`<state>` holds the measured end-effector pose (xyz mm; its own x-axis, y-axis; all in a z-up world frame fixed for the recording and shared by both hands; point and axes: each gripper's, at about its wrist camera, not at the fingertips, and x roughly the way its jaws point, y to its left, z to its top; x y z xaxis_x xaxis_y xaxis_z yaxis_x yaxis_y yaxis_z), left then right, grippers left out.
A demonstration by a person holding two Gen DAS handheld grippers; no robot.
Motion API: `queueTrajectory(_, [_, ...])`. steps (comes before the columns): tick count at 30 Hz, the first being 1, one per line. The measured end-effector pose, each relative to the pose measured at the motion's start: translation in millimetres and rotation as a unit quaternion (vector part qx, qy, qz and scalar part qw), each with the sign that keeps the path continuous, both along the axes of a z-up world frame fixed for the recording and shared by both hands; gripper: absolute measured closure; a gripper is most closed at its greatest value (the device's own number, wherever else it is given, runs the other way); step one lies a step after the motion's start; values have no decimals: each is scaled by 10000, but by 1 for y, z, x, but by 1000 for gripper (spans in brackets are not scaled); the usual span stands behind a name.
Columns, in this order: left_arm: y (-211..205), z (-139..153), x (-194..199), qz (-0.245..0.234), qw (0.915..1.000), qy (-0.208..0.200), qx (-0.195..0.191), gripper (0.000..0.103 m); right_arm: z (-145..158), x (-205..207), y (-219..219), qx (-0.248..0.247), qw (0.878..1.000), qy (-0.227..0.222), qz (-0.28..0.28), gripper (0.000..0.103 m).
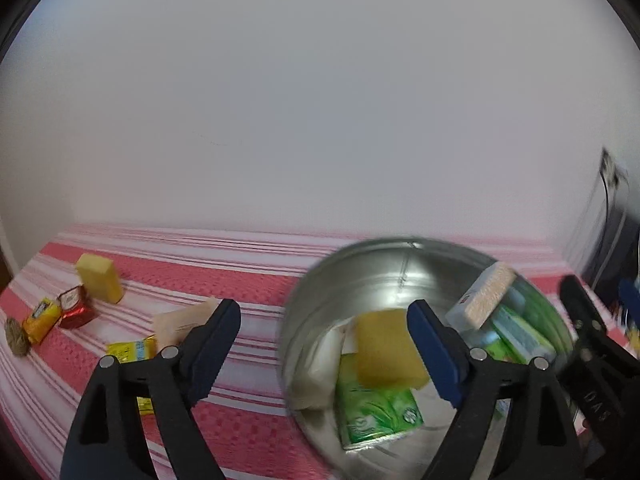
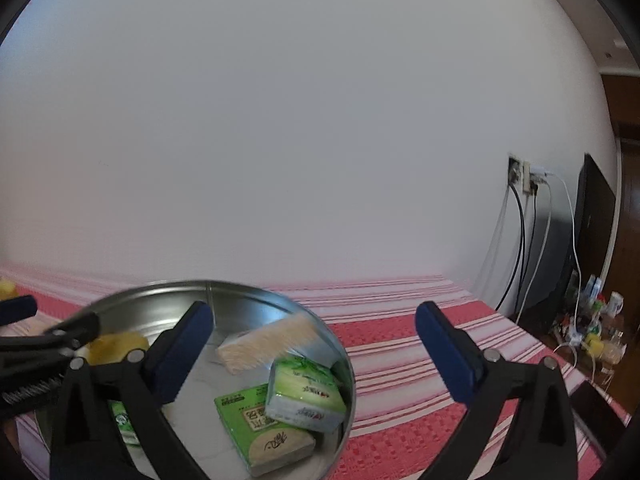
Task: Organize objects
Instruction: 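Carry the white box and white packet over the metal tin and open both tools, then withdraw both open tools from the tin toward the remaining items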
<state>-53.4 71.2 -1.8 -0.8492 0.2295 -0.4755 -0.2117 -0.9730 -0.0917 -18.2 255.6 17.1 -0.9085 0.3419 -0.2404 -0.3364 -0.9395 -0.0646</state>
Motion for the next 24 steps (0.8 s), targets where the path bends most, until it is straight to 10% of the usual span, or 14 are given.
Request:
queueTrajectory(9, [-60,-6,-6,920,9953,45,302,16,8,12,29,-637,9962,453,-383,0])
queueTrajectory(24, [-73,-12,12,1203,9906,379,-533,16,6,18,31,-871,9932,485,-603,0])
